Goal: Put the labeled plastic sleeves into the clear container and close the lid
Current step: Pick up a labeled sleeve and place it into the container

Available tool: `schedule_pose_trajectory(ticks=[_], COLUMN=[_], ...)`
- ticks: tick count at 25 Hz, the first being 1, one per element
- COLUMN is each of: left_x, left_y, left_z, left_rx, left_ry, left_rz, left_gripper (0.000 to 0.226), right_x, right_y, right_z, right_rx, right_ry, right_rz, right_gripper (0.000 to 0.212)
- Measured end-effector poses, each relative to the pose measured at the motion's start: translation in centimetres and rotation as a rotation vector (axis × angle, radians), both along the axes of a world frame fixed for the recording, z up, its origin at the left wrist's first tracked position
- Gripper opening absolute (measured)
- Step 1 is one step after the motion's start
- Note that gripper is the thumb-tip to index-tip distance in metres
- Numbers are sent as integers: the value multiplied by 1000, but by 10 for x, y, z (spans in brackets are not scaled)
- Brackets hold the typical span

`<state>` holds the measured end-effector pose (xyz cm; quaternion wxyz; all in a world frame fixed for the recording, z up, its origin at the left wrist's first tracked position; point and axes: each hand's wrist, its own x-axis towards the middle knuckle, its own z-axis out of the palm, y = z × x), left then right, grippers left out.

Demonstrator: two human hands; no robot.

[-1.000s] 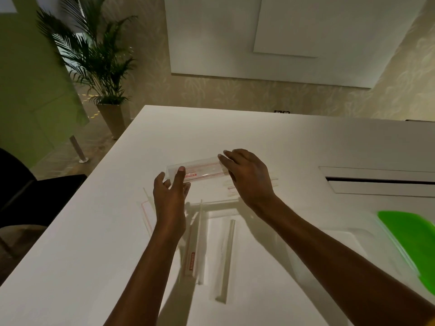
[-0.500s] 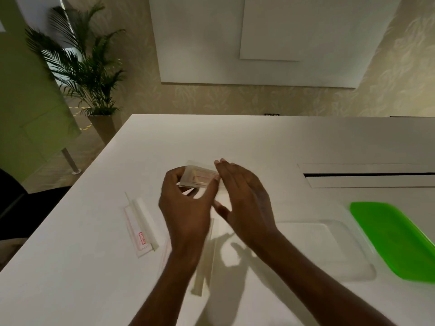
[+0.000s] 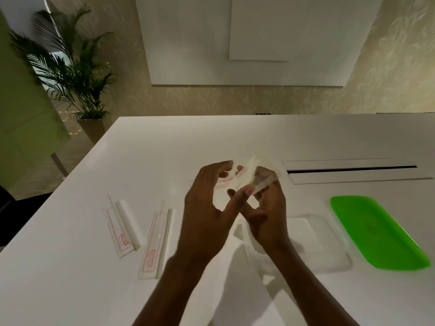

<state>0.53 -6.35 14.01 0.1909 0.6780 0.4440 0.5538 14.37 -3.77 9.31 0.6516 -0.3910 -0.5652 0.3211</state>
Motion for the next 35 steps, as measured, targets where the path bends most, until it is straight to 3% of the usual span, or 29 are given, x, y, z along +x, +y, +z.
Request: schedule_pose_trajectory(ticks=[5, 7, 12, 15, 17, 21, 29, 35], left_x=[-41, -43, -37, -23, -11, 11, 74, 106], left_y=[21, 23, 25, 28, 33, 46, 77, 93], left_z=[-17, -23, -23, -21, -18, -8, -11, -49], left_rx=[-343, -400, -467, -444, -387, -348, -305, -370], left_ry=[330, 364, 263, 253, 284, 463, 889, 1190], left_rz=[-188, -255, -478, -477, -429, -367, -326, -302], left_gripper=[75, 77, 58, 53, 55, 60, 54, 51], right_x=[19, 22, 48, 81, 119, 190, 229, 204], right_y=[-12, -15, -21, -24, -23, -14, 25, 54], right_z=[-6, -10, -17, -18, -13, 6, -4, -30], right_rx=[-73, -89, -115, -113, -102, -182, -401, -445], right_ry=[430, 515, 550, 528, 495, -83, -1074, -1624], right_rz=[327, 422, 494, 537, 450, 250, 192, 185], right_gripper=[64, 61, 52, 63, 67, 38, 47, 48])
